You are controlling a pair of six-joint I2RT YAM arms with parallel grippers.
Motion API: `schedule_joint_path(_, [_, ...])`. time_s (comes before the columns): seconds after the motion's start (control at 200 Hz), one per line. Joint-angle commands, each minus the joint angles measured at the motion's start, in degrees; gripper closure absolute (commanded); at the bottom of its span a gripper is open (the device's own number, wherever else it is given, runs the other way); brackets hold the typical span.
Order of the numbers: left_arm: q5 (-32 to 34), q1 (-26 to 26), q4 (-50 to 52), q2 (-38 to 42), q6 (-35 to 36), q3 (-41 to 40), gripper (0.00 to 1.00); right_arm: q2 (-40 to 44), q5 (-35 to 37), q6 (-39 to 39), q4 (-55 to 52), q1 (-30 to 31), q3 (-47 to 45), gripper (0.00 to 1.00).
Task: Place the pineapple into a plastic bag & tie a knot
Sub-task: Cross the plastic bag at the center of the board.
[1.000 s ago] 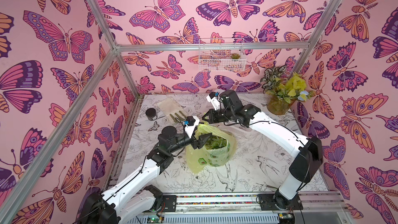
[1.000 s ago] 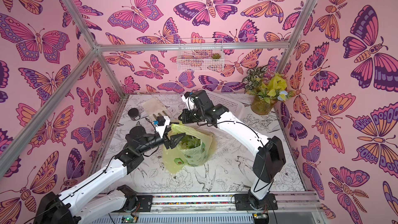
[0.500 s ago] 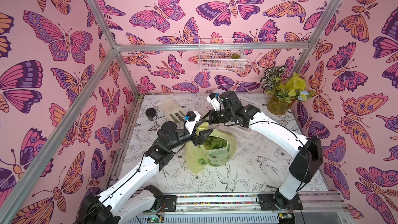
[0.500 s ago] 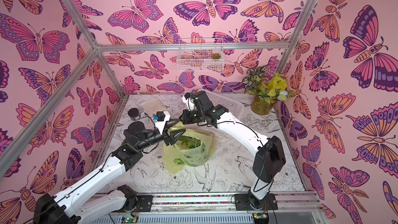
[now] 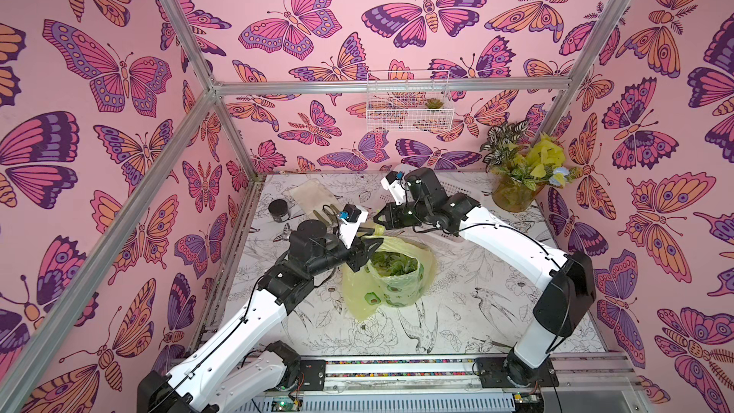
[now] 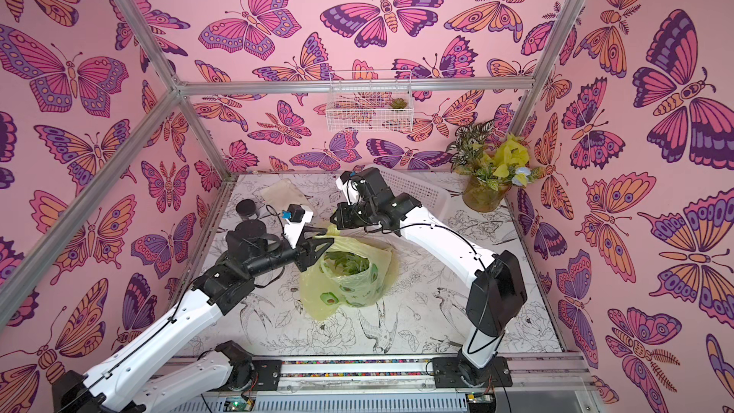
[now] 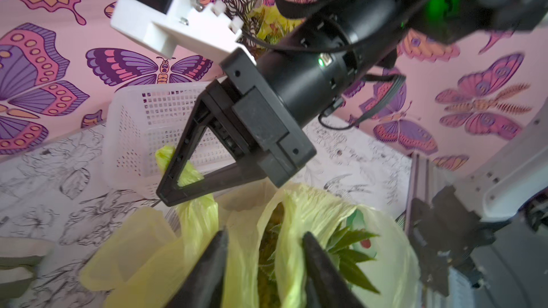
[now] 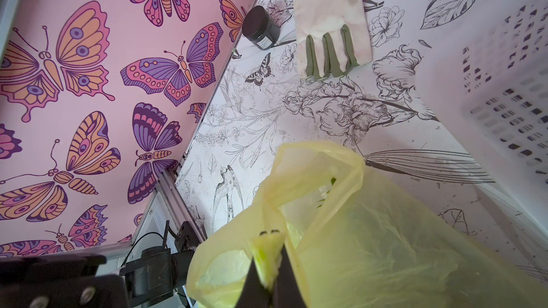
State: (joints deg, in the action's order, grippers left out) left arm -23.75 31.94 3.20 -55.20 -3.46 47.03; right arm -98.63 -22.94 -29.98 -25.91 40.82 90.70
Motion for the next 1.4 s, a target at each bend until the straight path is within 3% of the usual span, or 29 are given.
schedule_joint_path(0.0, [0.18,0.31,5.25,-0.61,1.51,1.88,0.75,1.50,1.10,1.46,-0.69,0.12,-0.26,1.00])
schedule_joint_path(0.13, [1.24,0.14,5.52,-0.87,3.05,2.34,1.00,2.48,1.32,3.41,-1.44,-0.05,0.47,1.00])
schedule_joint_path(0.34, [4.08,-0.47,-3.16,-1.86,2.82,0.83,1.00,7.01,-0.09,13.80,-2.56,-0.37,1.15,1.00])
schedule_joint_path(0.671, [1.70,-3.20,-14.95,-5.35,-3.11,-2.26,1.00,16.31,-4.80,30.65,-3.84,-0.39,-5.98,1.00])
schedule_joint_path(0.876, [-1.09,-3.38,-15.77,-7.19,-4.48,-3.07,1.00,20.31,-16.59,40.74,7.30,1.79,-16.13,1.00])
schedule_joint_path(1.202, [-3.66,-4.73,-13.68,-8.86,-6.66,-1.90,1.00,13.55,-17.36,67.42,2.93,2.33,-19.08,1.00])
schedule_joint_path(1.397, [-5.12,-6.25,-5.64,-10.43,-5.17,1.39,0.85,10.68,-17.49,68.52,6.64,2.49,-19.69,1.00])
